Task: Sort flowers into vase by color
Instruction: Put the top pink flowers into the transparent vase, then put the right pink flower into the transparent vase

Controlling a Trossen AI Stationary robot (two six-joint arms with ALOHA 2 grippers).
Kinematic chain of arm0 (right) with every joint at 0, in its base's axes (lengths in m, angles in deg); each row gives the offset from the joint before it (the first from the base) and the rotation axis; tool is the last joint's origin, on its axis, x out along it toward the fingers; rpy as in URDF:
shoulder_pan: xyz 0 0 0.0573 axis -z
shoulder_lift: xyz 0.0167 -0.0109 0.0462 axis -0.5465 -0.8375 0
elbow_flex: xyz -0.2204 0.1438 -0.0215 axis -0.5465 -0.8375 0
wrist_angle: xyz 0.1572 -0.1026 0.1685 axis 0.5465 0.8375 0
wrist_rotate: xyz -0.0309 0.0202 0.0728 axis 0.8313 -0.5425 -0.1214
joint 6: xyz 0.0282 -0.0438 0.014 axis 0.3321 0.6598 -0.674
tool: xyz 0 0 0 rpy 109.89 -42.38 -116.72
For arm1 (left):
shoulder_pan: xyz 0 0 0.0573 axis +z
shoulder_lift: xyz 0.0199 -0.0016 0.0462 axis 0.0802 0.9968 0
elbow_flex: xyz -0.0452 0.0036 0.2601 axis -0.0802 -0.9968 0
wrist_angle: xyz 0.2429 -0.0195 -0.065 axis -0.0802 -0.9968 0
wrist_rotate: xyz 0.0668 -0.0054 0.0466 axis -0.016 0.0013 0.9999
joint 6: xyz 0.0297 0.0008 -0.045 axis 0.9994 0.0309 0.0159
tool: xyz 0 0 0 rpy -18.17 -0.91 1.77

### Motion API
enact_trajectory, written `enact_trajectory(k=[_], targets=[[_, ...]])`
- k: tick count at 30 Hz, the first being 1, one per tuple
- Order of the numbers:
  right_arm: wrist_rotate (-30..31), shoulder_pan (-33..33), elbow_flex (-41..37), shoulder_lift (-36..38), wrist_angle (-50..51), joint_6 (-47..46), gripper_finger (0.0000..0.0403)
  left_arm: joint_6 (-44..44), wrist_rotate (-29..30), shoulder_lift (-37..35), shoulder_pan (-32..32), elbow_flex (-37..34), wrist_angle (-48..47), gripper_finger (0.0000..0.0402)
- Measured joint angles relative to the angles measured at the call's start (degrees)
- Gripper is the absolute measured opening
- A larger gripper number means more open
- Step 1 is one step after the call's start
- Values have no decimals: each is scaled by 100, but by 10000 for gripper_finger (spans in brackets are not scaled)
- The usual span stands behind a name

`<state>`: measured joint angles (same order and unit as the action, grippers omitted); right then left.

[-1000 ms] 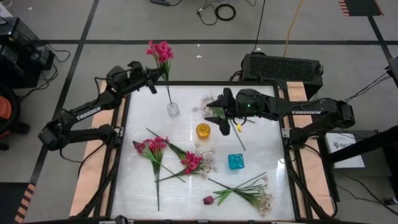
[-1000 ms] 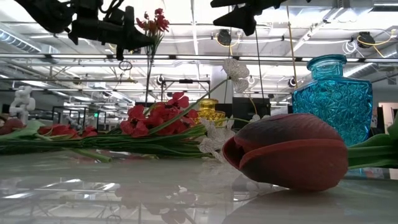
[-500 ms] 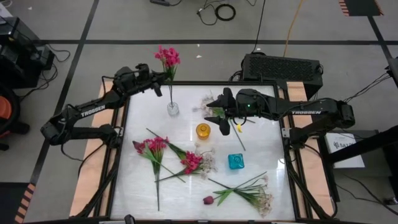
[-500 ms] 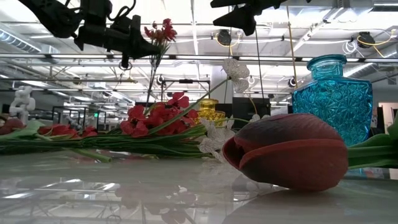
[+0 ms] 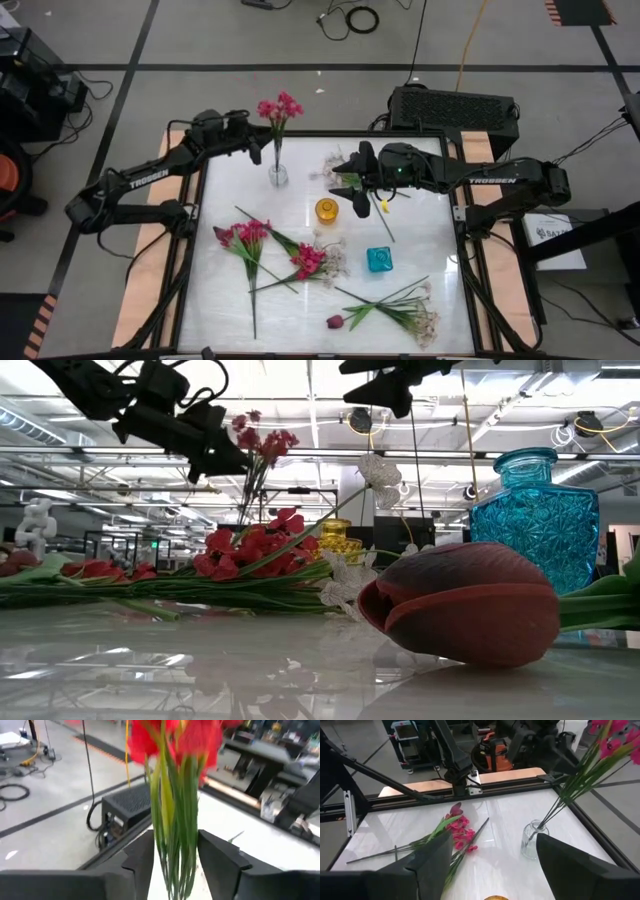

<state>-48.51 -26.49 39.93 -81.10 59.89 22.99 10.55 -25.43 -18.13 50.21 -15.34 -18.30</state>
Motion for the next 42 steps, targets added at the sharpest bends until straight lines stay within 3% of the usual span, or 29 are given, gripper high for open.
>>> enact_trajectory(k=[4, 13, 17, 21, 25, 29, 35, 42], targets=[[0, 0, 0, 0, 45, -1, 279, 217, 288, -305, 1, 2, -694, 176], [0, 0, 0, -2, 116, -1, 279, 205, 308, -1600, -1, 2, -2449, 180], [0, 0, 0, -2, 119, -1, 279, 187, -89, -2180, -101, 2, -3045, 180], [0, 0, 0, -2, 116, -1, 279, 178, -1052, -2569, -618, 2, -3348, 180], [0, 0, 0, -2, 114, -1, 279, 188, -1118, -2647, -1620, 3, -3500, 180], [0, -7, 0, -2, 116, -1, 279, 239, -531, -2524, -2835, 2, -3424, 180], [-11, -75, 0, -2, 153, -1, 279, 399, 1272, -1868, -4618, 4, -3386, 180], [-24, -76, 2, -2, 357, 130, 279, 769, 2513, -614, -5754, 4, -3108, 180]])
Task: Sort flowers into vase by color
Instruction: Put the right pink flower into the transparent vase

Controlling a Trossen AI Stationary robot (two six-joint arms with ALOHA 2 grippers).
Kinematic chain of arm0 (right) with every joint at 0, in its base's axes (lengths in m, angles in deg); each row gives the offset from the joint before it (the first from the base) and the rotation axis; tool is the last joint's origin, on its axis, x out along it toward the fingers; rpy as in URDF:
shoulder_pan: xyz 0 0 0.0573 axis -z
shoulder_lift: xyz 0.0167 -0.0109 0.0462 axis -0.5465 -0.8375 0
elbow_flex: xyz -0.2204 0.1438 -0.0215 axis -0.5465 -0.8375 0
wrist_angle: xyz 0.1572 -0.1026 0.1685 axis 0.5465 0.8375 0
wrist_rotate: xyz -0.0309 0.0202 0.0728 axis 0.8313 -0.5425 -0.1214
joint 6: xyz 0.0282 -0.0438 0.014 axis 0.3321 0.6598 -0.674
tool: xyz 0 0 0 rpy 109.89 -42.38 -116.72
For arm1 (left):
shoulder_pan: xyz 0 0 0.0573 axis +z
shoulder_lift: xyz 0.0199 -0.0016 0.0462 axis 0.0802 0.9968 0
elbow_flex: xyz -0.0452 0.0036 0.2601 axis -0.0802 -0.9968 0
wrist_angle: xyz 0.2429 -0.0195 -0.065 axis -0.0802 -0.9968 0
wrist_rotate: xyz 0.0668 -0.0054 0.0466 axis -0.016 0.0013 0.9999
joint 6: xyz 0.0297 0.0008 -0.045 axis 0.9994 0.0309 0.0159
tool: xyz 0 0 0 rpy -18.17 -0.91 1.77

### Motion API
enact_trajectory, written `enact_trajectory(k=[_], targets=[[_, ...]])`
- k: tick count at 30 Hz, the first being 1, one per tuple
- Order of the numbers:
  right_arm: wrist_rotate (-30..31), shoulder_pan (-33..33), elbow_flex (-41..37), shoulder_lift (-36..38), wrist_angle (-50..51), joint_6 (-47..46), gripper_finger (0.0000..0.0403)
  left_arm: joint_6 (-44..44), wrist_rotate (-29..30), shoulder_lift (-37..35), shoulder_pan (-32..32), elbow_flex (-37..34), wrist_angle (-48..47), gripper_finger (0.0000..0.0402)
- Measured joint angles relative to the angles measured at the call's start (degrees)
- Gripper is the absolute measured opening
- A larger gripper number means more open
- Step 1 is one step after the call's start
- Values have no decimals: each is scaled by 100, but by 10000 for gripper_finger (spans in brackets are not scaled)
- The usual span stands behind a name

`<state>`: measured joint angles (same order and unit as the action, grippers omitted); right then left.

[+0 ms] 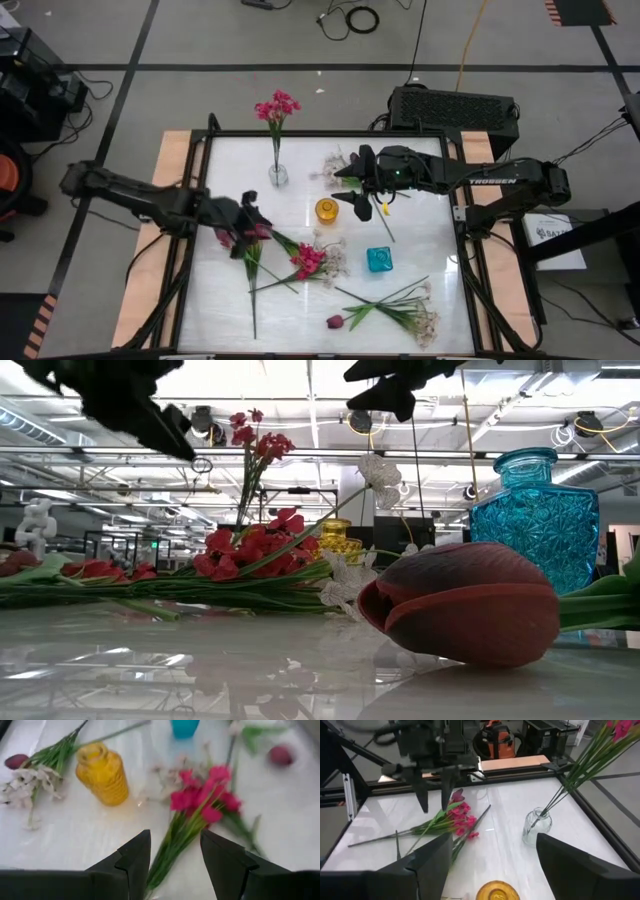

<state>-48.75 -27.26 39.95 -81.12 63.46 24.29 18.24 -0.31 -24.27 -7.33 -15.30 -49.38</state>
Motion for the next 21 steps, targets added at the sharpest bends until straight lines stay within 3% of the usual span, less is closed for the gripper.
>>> enact_trajectory(k=[5, 10, 14, 21], targets=[[-3, 0, 0, 0, 96, 26, 279, 83, 12, 944, -84, 0, 368, 185], [-7, 0, 0, -2, 174, 120, 279, 356, -177, 1735, -84, -2, 891, 223], [-7, 0, 0, -2, 210, 126, 279, 649, -257, 2135, -84, -1, 1269, 250], [-7, 0, 0, -2, 273, 126, 279, 1086, -227, 2643, 43, 0, 1287, 253]])
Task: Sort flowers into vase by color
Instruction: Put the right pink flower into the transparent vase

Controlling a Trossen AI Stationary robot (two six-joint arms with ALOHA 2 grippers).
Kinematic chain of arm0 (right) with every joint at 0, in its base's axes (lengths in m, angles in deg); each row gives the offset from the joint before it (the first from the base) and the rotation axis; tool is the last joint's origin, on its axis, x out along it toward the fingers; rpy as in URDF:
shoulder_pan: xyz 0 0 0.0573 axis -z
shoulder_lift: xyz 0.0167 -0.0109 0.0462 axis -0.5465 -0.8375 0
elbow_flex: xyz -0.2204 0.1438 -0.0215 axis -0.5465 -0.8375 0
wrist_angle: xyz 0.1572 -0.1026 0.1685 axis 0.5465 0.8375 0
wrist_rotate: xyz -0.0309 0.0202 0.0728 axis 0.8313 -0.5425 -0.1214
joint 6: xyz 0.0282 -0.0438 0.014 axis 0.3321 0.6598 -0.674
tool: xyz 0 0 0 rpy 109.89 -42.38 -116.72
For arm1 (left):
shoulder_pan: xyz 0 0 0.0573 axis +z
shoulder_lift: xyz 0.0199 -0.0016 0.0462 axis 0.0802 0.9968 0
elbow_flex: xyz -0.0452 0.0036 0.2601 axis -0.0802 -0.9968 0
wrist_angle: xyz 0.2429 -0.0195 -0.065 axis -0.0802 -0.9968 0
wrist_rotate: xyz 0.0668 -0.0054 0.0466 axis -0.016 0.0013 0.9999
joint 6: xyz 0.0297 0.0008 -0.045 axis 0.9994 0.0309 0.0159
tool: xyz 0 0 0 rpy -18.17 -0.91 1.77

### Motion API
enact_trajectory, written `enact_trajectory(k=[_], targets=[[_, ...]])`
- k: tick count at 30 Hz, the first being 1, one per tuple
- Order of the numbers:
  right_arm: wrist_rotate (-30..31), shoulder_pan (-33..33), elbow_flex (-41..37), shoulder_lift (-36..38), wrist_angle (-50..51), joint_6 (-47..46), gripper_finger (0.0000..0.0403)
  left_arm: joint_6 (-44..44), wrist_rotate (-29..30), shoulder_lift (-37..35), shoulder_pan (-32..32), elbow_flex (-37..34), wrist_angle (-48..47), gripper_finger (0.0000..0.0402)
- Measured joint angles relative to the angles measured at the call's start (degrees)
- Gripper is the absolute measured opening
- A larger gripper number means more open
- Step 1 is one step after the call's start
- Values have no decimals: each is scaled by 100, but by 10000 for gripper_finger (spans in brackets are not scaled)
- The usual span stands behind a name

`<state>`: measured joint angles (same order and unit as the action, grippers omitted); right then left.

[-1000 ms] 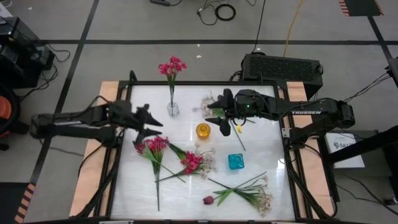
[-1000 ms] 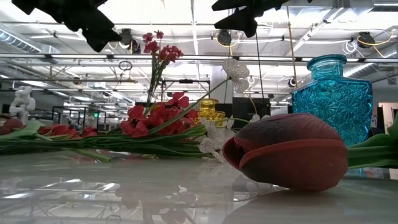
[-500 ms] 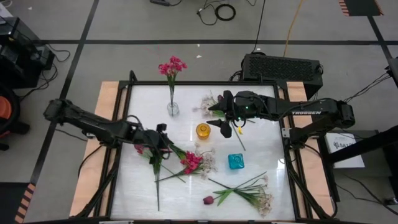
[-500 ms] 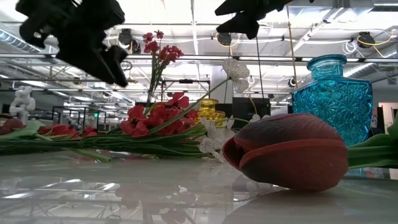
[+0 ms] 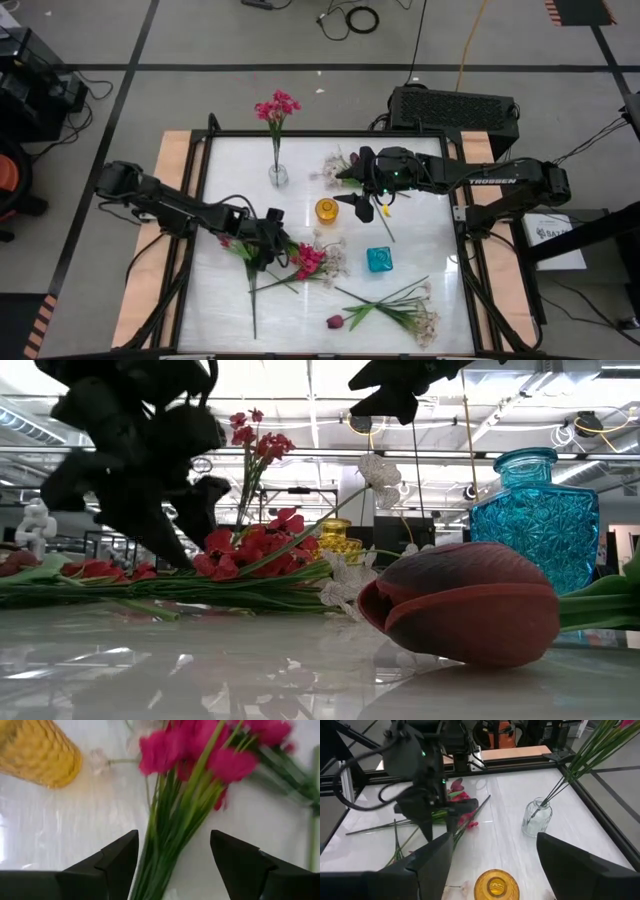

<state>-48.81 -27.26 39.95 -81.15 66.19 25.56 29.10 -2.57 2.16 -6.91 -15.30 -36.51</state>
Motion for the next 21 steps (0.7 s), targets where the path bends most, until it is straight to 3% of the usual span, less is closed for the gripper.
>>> enact_trajectory(k=[10, 21], targets=[[0, 0, 0, 0, 9, 2, 279, 435, 3, 606, 153, 0, 394, 192], [0, 0, 0, 0, 11, 0, 279, 446, -10, 459, 153, 70, 180, 14]])
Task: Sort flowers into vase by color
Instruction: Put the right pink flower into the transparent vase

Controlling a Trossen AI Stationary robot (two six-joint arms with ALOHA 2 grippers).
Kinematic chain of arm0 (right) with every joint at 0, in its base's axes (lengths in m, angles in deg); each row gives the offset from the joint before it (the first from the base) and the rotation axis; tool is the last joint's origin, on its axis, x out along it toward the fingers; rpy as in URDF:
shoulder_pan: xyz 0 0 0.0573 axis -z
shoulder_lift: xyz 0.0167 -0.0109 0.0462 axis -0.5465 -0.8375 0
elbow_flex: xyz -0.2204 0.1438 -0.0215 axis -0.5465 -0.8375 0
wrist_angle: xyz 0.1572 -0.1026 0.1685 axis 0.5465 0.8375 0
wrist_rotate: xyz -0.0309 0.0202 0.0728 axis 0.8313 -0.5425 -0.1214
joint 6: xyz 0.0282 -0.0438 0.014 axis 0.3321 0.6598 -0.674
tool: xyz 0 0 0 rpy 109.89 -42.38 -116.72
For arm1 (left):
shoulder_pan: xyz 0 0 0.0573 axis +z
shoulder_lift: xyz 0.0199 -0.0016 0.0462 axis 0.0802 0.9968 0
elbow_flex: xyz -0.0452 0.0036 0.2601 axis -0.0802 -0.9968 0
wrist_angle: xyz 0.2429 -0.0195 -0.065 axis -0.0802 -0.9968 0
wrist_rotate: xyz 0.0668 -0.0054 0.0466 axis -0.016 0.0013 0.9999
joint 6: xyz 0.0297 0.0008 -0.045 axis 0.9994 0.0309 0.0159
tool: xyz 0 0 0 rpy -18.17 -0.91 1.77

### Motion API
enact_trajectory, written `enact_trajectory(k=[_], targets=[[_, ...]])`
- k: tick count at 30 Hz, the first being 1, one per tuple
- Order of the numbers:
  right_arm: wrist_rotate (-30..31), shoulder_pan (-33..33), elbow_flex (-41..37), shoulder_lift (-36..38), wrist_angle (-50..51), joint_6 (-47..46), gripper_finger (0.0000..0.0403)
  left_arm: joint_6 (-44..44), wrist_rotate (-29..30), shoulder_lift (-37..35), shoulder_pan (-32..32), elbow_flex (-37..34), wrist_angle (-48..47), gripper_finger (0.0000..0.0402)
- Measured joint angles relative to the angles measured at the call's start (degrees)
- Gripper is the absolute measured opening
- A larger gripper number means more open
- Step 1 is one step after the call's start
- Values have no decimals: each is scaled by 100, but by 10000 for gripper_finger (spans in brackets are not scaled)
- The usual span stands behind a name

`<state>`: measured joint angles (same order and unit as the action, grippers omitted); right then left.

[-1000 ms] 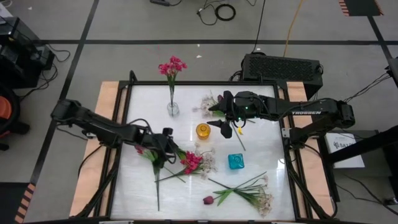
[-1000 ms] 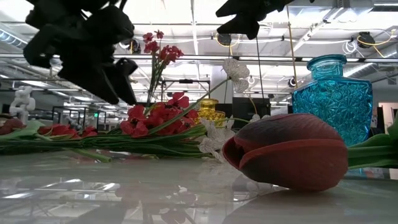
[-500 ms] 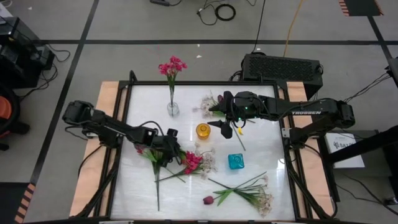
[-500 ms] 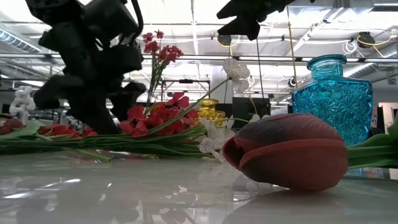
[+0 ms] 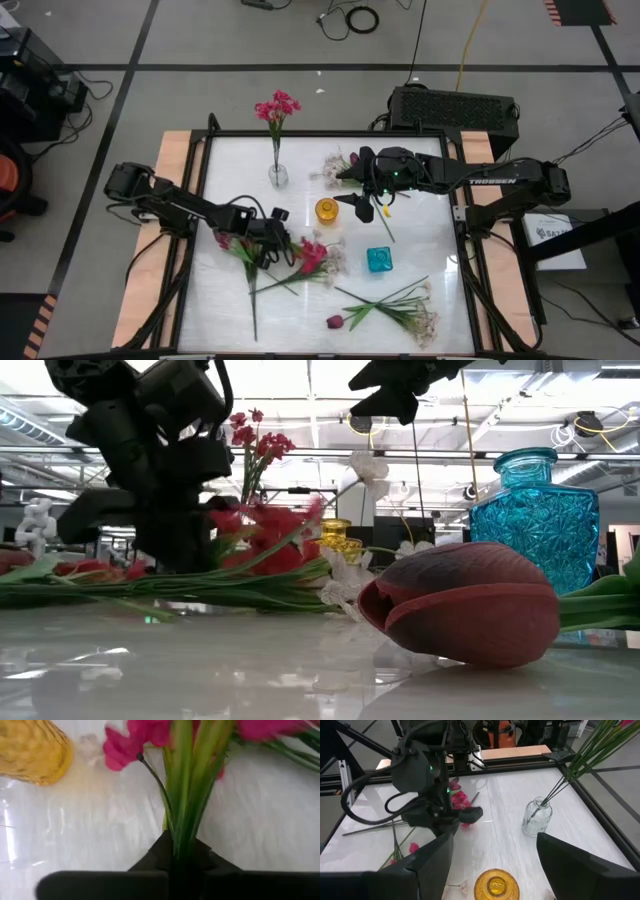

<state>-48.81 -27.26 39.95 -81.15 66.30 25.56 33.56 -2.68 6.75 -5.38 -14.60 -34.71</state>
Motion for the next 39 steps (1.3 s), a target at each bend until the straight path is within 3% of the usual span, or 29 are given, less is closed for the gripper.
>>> enact_trajectory(k=[7, 14, 20, 25, 39], targets=[[0, 0, 0, 0, -5, 1, 279, -3, 787, -1004, -122, 291, -1127, 17], [8, 2, 2, -41, -74, 41, 279, -12, 1154, -2728, -229, 496, -1678, 14], [-10, -29, -2, -337, -736, 35, 279, 40, 1161, -3904, -245, 562, -544, 14], [-19, -113, 0, -698, -1664, 26, 279, 293, 1153, -4276, -245, 559, 543, 14], [28, -503, 0, -1161, -3395, 221, 279, 298, 852, -3307, -245, 551, 3925, 14]])
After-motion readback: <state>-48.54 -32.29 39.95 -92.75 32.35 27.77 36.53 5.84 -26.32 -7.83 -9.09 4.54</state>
